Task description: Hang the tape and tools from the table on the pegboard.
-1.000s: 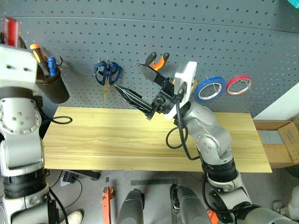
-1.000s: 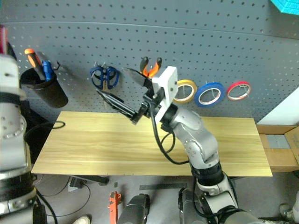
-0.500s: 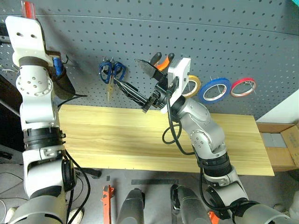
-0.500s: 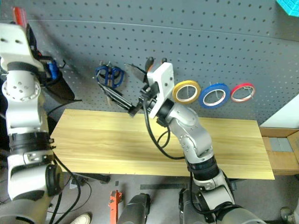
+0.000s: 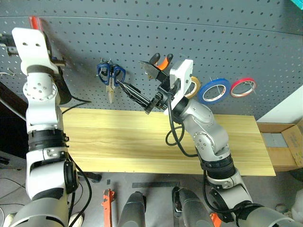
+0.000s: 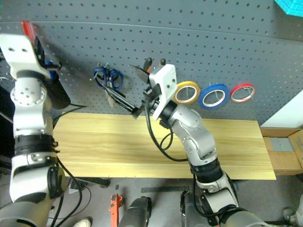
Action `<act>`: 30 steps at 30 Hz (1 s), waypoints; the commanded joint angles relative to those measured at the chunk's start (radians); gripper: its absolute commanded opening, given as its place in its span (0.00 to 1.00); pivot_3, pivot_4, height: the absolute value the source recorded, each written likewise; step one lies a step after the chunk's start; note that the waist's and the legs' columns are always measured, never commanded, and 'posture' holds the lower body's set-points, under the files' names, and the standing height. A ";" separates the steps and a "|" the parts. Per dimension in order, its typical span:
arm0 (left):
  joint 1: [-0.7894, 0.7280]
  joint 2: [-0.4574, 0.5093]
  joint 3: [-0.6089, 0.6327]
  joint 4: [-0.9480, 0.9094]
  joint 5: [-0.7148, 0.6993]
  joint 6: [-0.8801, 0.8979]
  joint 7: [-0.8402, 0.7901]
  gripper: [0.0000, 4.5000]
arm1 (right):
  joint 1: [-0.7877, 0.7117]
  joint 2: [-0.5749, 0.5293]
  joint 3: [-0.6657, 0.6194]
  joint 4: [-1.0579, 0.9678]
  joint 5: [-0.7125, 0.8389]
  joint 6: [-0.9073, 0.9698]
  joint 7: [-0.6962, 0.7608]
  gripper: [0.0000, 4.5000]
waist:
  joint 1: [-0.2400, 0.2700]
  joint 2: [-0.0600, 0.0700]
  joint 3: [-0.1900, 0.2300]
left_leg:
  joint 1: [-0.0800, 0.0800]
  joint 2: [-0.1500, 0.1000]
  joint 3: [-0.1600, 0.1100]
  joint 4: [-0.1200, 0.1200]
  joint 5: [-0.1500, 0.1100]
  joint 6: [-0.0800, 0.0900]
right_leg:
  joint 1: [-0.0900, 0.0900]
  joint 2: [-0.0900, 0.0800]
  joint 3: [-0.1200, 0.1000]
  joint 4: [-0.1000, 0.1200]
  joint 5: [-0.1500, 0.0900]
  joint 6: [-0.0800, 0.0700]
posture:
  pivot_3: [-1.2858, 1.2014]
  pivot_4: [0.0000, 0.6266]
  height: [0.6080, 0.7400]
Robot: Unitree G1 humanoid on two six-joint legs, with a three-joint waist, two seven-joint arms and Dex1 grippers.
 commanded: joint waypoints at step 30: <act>0.443 -0.271 0.057 -0.922 -0.350 0.530 -0.005 0.99 | 0.297 -0.261 -0.067 -0.338 0.075 0.158 0.018 1.00 | 0.001 -0.005 -0.024 | 0.002 0.001 0.003 0.000 -0.002 0.003 | 0.001 -0.003 0.006 0.000 0.000 0.000 | 0.55 0.26 1.00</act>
